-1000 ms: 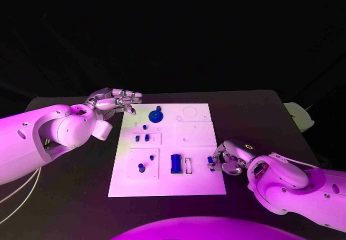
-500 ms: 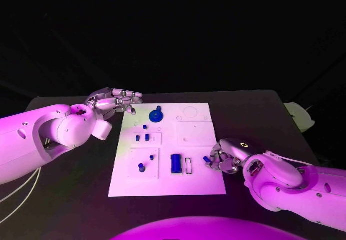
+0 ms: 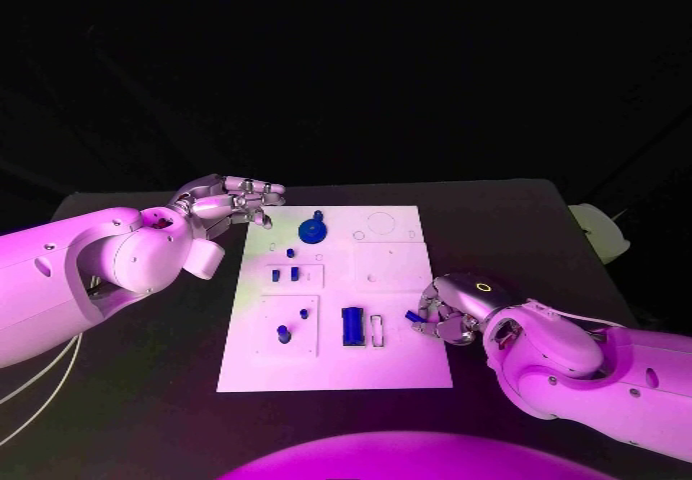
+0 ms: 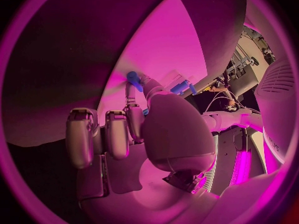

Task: Assemble the parts on the task board

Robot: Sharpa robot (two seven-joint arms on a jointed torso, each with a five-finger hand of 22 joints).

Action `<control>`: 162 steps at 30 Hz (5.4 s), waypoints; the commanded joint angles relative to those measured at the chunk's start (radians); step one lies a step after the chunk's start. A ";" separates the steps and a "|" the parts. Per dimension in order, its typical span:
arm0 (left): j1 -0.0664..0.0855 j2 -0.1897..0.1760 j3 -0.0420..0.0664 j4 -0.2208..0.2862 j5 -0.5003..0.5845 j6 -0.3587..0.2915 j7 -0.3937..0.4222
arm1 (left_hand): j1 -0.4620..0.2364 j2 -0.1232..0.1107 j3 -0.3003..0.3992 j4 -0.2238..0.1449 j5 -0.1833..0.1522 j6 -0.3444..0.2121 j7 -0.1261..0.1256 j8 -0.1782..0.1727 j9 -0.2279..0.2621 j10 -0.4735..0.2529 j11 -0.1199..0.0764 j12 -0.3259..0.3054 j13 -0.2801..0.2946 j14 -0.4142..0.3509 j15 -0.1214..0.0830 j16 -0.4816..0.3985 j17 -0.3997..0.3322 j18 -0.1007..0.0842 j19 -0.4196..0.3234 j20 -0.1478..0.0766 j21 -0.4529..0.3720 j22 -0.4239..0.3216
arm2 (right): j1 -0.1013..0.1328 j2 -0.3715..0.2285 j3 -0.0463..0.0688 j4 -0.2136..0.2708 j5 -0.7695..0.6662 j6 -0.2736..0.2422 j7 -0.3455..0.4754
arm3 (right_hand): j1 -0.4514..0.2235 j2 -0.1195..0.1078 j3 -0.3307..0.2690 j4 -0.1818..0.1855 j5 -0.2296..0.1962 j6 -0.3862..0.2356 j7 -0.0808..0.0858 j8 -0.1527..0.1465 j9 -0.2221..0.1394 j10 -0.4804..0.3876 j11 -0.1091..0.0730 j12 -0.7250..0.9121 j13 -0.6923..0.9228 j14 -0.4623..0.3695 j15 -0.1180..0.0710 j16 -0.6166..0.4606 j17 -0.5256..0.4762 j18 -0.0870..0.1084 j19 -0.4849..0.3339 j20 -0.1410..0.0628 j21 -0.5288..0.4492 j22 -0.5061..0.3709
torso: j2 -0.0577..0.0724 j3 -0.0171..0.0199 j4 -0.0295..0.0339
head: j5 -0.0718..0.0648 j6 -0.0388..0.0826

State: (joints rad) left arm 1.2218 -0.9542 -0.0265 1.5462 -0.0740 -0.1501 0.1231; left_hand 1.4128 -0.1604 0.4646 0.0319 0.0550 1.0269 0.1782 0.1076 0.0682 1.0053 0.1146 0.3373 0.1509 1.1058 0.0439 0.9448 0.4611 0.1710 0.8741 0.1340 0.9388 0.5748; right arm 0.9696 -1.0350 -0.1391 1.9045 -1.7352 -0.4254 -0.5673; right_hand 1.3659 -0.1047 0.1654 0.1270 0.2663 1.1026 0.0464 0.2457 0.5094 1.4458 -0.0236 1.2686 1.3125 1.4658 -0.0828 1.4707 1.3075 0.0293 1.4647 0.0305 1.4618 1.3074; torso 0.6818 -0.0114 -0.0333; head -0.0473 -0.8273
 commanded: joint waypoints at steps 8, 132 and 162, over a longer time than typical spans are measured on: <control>0.000 0.000 0.000 0.005 0.003 0.018 0.003 | -0.001 0.007 -0.003 0.002 -0.002 -0.008 -0.001 0.004 0.000 -0.007 0.002 0.008 0.001 -0.007 -0.001 0.005 -0.002 0.013 0.003 0.004 -0.004 -0.002 | -0.009 -0.003 -0.009 0.016 -0.044 0.041 -0.030 | 0.026 0.005 0.110 -0.060 0.070 0.016 -0.002 -0.007 0.001 -0.001 -0.005 -0.001 0.066 0.072 -0.006 0.002 0.097 -0.006 0.063 -0.006 0.002 0.233 | 0.000 -0.0003 0.0003 | -0.001 0.000; 0.000 -0.002 0.000 0.008 0.002 0.031 -0.010 | -0.004 0.008 -0.005 0.005 -0.002 -0.010 0.000 0.005 0.000 -0.012 0.003 0.013 0.002 -0.007 -0.001 0.007 -0.003 0.013 0.005 0.005 -0.007 -0.004 | 0.000 0.086 -0.007 0.032 0.174 0.001 -0.009 | -0.227 -0.007 -0.094 0.117 0.165 0.031 -0.009 0.014 0.053 0.026 -0.009 0.036 0.097 0.077 -0.009 0.017 0.124 -0.012 0.073 -0.009 0.028 0.240 | 0.001 0.0004 0.0004 | 0.003 -0.008; -0.006 0.020 -0.014 -0.016 0.057 -0.015 0.080 | -0.009 0.007 -0.012 0.019 -0.002 -0.015 -0.001 0.015 0.000 -0.023 0.005 0.044 0.005 -0.087 0.009 -0.061 -0.043 0.010 -0.041 0.017 -0.074 -0.040 | 0.145 0.081 -0.005 -0.162 0.878 -0.176 0.646 | -0.055 0.039 -0.115 0.072 0.144 -0.107 0.056 -0.038 0.047 -0.314 0.046 -0.585 -0.295 -0.083 0.044 -0.371 -0.346 0.109 -0.236 0.034 -0.653 0.020 | -0.042 -0.0217 -0.0046 | 0.005 0.087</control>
State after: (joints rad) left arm 1.2174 -0.9426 -0.0399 1.5362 -0.0571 -0.1461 0.1392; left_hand 1.4088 -0.1564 0.4521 0.0444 0.0550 1.0194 0.1786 0.1180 0.0682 0.9858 0.1196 0.3779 0.1545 1.0334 0.0505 0.8981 0.4261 0.1709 0.8437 0.1488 0.8770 0.5415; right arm 1.1038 -0.9635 -0.1456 1.7747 -1.1924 -0.5835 -0.1685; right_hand 1.2967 -0.0693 0.0483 0.2045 0.4152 1.0096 0.0977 0.2116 0.5573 1.1707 0.0177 0.7539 1.0650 1.4054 -0.0444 1.1532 1.0183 0.1258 1.2657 0.0589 0.8869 1.3074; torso 0.6575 -0.0255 -0.0373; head -0.0443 -0.7709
